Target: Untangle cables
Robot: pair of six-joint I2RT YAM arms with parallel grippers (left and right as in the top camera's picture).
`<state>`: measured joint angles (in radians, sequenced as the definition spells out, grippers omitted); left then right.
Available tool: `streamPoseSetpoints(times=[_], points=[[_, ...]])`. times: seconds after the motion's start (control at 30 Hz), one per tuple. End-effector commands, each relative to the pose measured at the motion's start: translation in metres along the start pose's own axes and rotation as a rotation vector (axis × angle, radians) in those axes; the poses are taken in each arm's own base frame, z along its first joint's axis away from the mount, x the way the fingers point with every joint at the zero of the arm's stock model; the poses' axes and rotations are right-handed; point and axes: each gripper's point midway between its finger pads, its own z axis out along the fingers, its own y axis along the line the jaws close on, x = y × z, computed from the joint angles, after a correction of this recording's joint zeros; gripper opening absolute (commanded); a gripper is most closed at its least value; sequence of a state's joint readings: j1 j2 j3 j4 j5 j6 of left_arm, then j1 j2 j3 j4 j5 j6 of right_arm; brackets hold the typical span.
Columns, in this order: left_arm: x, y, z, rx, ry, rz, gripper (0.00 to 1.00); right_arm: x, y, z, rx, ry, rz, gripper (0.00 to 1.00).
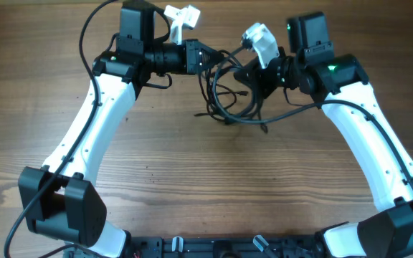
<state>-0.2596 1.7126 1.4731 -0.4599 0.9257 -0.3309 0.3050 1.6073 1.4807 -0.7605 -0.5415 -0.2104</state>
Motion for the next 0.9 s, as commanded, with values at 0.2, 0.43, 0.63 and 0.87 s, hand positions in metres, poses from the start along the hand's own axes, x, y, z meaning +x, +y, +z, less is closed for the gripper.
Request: streamPoseSetpoints(times=[0.2, 0.43, 0.63, 0.87], points=[[-0.006, 0.091, -0.04, -0.596, -0.133, -0.103, 0.04, -0.02, -0.022, -0.048, 0.141, -0.129, 0.362, 0.04], [-0.003, 0.1, -0.046, -0.661, -0.133, -0.115, 0.04, 0.04, -0.078, -0.069, 0.429, -0.023, 0.749, 0.05], [-0.017, 0.077, -0.033, -0.515, -0.156, -0.075, 0.04, 0.085, -0.079, -0.055, 0.465, 0.179, 0.806, 0.05], [-0.011, 0.036, -0.015, -0.265, -0.072, 0.056, 0.04, 0.025, -0.024, -0.053, 0.064, 0.067, 0.433, 0.6]])
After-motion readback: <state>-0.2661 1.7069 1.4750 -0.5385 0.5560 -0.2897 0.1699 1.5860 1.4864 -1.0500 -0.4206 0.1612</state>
